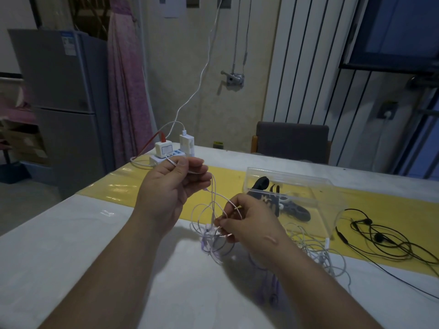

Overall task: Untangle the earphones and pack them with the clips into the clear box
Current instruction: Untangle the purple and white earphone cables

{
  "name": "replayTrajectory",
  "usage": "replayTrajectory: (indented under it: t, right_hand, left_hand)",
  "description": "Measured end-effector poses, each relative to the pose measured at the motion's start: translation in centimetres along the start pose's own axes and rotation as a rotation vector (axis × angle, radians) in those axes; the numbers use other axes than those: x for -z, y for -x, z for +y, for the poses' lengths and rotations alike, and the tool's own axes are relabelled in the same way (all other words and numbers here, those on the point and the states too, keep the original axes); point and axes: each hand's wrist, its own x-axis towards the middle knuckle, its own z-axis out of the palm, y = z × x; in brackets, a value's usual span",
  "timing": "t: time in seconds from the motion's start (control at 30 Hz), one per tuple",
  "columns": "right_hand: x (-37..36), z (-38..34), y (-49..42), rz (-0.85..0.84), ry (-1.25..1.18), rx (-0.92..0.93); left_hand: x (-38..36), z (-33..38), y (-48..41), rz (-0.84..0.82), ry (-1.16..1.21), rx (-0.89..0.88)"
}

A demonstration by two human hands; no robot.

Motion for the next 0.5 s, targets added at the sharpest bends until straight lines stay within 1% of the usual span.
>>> replayTrajectory:
  t: [0.17,0.33,0.43,0.5]
  right_hand:
    - [0.2,0.5,-0.4,0.104,0.038,-0.006]
    - [0.3,0.8,-0.5,0.138,0.128,-0.021]
    - [0.3,1.0,-0.7,0.151,0.134,-0.008]
    - [0.2,1.1,-0.7,0.162,0.096,0.001]
  left_hand:
    - [0.1,0.0,-0.4,0.118,0.041,-0.059]
    - [0.5,0.1,-0.6,0.167,0.104,-0.090]
    - [0.4,0.2,-0.6,0.186,0.116,-0.081]
    - [0.3,0.3,-0.5,0.194,0.096,-0.067]
